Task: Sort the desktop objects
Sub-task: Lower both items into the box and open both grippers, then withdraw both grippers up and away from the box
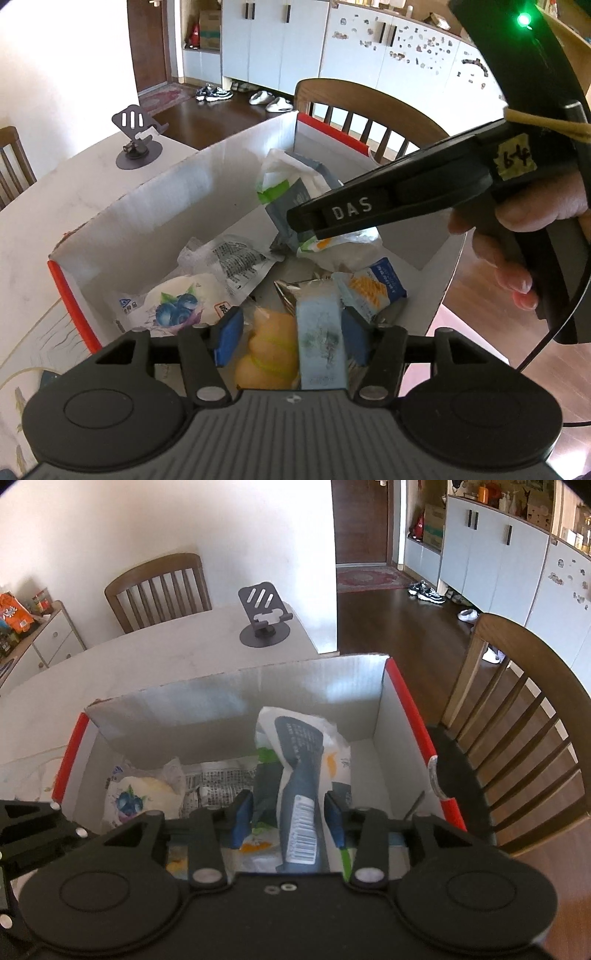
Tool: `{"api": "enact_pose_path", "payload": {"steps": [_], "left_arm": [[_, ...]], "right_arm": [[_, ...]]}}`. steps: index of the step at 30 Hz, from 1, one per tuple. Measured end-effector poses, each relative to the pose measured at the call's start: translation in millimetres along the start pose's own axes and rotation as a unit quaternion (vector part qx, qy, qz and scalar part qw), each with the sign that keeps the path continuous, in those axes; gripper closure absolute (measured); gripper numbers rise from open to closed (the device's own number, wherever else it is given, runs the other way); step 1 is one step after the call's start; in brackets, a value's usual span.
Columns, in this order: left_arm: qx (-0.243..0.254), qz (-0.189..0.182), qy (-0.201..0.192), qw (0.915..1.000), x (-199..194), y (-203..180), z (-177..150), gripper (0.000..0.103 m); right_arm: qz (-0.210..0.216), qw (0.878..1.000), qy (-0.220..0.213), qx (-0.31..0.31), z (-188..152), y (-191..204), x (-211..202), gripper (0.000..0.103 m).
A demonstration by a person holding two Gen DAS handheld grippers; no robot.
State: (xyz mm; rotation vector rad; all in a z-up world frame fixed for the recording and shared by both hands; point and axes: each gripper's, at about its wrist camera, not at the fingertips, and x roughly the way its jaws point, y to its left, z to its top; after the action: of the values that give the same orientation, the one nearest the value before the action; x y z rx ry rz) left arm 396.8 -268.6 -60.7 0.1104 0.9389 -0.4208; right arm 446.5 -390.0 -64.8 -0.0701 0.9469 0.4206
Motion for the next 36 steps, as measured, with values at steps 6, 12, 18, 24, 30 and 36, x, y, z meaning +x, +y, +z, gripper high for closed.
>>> {"api": "enact_pose_path", "payload": {"steps": [6,12,18,24,30,36], "left_arm": [[-0.007,-0.001,-0.009,0.9999,-10.5,2.2,-0.4,0.046],[-0.019,-0.001,-0.019,0.9996,-25.5,6.0,-1.4,0.045],[-0.030,0.004,-0.028,0.9992,-38.2,11.7,-7.2,0.045],[-0.038,0.012,-0.039,0.9984,-52.8,15.8,-11.9,0.037],[-0.040,0.010,-0.050,0.9979,-67.0,15.6,-17.5,0.036],[-0.046,0.020,-0.064,0.9967,-80.1,17.2,-24.8,0.036]], "right_arm": [[0.004,1.000,-0.006,0.000,1.0,-0.5,-9.8,0.053],[0.012,1.000,-0.015,0.002,-1.1,2.0,-22.6,0.047],[0.024,0.999,-0.021,0.003,-8.4,7.0,-39.0,0.045],[0.038,0.999,-0.033,0.006,-16.5,13.1,-59.2,0.044],[0.049,0.998,-0.046,0.013,-25.2,20.1,-79.4,0.039],[0.052,0.997,-0.056,0.014,-34.4,25.4,-94.8,0.037]]}}
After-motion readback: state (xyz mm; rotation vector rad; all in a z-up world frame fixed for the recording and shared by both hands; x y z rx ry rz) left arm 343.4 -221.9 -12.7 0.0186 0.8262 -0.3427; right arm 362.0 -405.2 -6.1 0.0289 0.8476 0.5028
